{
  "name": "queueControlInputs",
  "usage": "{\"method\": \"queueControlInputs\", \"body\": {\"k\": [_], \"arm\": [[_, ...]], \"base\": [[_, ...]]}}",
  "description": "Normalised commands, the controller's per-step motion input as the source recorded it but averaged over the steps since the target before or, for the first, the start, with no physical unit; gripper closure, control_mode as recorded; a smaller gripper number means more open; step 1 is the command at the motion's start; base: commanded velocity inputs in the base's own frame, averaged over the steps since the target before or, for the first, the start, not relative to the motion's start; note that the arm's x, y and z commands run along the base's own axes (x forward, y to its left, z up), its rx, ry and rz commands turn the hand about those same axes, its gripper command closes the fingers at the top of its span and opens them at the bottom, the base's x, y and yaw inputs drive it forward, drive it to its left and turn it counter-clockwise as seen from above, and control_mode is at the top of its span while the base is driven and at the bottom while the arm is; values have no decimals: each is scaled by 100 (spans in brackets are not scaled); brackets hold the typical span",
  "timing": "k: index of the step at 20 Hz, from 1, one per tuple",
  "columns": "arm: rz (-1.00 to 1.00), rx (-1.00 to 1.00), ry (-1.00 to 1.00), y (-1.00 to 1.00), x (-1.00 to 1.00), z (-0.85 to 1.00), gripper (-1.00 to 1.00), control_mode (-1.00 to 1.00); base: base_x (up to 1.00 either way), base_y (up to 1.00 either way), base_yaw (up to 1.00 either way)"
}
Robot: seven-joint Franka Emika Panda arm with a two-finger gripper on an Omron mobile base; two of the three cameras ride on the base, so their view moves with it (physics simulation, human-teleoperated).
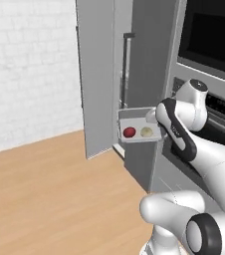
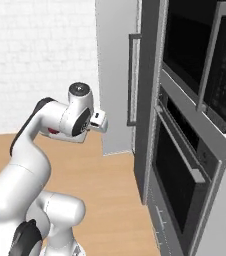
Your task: Take the meat container that has the steak and place it on the second highest rack of the freezer. Then take the vegetable container that has the garlic and tomato and place it on the highest rack of the freezer.
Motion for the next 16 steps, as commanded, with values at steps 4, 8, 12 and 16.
{"method": "queueControlInputs", "body": {"k": [4, 8, 12, 16], "arm": [[0, 0, 0, 0, 0, 0, 100, 100], [0, 0, 0, 0, 0, 0, 100, 100], [0, 0, 0, 0, 0, 0, 100, 100], [0, 0, 0, 0, 0, 0, 100, 100]], "base": [[100, 39, -23], [83, 41, -32], [52, 50, -52], [20, 64, -60]]}}
